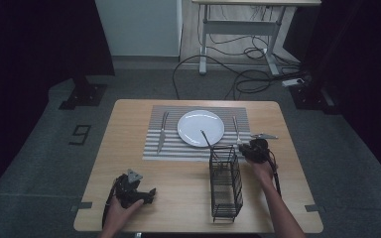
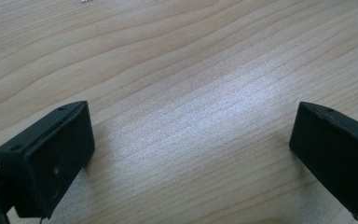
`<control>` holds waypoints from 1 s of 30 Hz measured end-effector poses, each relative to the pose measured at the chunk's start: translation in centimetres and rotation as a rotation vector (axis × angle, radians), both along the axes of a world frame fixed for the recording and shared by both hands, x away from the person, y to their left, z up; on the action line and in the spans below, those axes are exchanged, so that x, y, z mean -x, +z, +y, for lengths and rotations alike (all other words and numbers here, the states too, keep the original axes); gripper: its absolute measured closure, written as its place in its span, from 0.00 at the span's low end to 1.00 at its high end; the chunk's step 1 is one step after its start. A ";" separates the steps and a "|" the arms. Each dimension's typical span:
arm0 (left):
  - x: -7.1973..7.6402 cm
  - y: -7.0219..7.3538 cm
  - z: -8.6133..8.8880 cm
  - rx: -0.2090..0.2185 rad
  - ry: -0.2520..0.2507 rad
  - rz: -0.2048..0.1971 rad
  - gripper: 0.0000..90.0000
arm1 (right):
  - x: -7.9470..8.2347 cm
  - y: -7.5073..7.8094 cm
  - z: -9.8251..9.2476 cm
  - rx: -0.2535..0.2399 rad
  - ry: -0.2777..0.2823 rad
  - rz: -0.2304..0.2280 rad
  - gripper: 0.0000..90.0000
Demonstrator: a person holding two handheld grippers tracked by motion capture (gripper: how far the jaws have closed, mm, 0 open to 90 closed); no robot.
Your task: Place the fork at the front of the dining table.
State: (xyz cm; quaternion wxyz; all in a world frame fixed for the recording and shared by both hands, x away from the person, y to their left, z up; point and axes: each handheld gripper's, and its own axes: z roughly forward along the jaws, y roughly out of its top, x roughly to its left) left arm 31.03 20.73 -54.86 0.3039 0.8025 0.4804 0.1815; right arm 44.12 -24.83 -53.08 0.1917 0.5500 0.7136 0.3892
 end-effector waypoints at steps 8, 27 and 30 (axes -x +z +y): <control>0.0 0.0 0.0 -0.002 -0.001 0.001 0.00 | 1.7 0.8 -0.8 0.004 0.037 -0.057 0.72; 0.0 0.0 0.0 -0.001 0.001 -0.001 0.00 | 6.9 0.9 -2.5 0.047 0.110 -0.072 0.67; 0.0 0.0 0.0 -0.001 0.002 -0.001 0.00 | 7.5 1.0 -2.8 0.042 0.109 -0.076 0.67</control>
